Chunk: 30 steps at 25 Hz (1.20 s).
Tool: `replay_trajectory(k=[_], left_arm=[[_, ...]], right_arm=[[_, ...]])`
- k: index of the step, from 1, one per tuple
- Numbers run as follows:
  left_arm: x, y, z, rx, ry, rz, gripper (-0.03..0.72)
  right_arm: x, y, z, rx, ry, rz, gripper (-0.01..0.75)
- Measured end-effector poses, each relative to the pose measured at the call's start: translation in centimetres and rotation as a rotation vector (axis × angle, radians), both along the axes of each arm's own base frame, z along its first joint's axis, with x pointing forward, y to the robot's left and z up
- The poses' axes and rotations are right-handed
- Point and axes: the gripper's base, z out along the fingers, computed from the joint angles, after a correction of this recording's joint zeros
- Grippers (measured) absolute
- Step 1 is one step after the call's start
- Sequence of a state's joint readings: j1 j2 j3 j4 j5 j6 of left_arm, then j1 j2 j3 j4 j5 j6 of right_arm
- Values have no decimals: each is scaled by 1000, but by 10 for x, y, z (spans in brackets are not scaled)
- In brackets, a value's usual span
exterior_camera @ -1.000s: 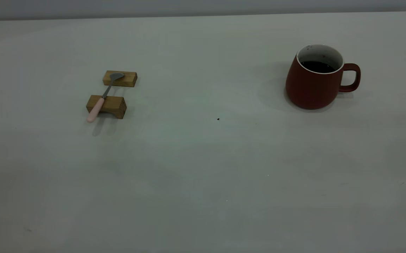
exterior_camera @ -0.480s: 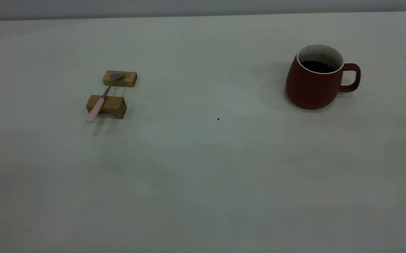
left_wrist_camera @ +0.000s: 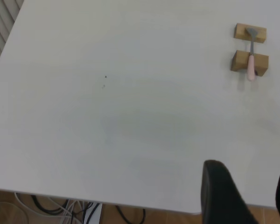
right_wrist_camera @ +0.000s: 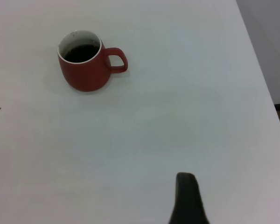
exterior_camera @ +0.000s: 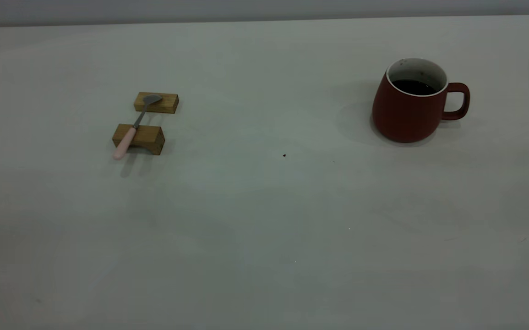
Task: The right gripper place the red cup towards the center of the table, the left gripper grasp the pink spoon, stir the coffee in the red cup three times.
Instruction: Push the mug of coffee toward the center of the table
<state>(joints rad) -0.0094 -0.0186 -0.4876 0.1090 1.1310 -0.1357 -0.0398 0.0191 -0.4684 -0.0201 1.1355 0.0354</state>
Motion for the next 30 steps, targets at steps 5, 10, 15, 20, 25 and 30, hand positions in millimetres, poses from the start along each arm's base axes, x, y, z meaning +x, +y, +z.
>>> replay_trajectory(k=[5,10,15,20,25,30], left_arm=[[0,0,0,0,0,0,369],[0,0,0,1,0,-1,369],[0,0,0,1,0,-1,369],[0,0,0,1,0,-1,369],[0,0,0,1,0,-1,369],[0,0,0,1,0,-1,369]], right_arm=[[0,0,0,1,-1,-1,585],[3,0,25,6,-31,-5,549],[40,-2,62,0,90,3,537],[104,-4,71,-56,269,60,598],[161,-6,54,-138,451,182,698],[213,-1,27,-203,561,357,712]])
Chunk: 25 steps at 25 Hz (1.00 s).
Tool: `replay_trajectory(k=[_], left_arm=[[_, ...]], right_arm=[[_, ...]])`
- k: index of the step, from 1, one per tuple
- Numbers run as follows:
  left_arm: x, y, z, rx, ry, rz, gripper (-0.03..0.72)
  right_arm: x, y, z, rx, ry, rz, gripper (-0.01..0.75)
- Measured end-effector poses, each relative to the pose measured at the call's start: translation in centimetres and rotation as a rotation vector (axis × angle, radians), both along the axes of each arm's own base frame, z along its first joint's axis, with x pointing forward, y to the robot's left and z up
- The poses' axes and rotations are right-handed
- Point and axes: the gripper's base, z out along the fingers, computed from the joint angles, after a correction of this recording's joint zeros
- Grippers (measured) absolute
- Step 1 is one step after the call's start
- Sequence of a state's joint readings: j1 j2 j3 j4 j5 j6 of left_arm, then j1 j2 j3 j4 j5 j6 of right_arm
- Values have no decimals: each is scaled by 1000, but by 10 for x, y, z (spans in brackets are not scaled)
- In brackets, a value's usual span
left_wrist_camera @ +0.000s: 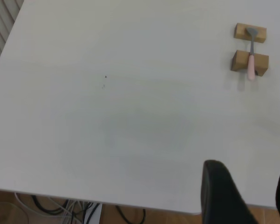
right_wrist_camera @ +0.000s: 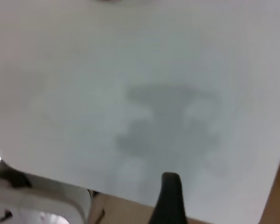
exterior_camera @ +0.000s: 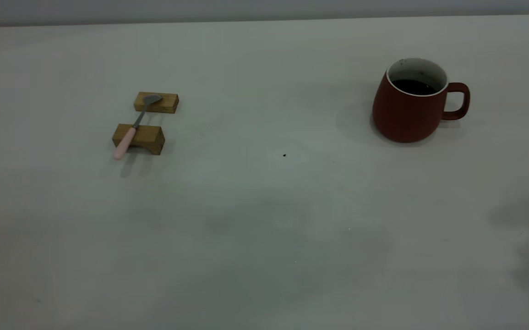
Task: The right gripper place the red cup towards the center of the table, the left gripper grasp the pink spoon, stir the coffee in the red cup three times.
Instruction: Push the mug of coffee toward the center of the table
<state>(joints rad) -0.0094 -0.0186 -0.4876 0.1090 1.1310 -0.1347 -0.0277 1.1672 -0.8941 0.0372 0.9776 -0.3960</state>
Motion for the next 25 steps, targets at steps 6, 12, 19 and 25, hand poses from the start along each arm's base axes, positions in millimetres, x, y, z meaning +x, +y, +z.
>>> replay_trajectory(k=[6,12,19,25], left_arm=[[0,0,0,0,0,0,369],[0,0,0,-1,0,1,369],[0,0,0,-1,0,1,369],[0,0,0,-1,0,1,369]], right_arm=[[58,28,-52,-23,100,160,706],[114,53,-113,-123,185,350,700],[159,64,-173,-165,254,501,697],[189,66,-203,-231,258,619,697]])
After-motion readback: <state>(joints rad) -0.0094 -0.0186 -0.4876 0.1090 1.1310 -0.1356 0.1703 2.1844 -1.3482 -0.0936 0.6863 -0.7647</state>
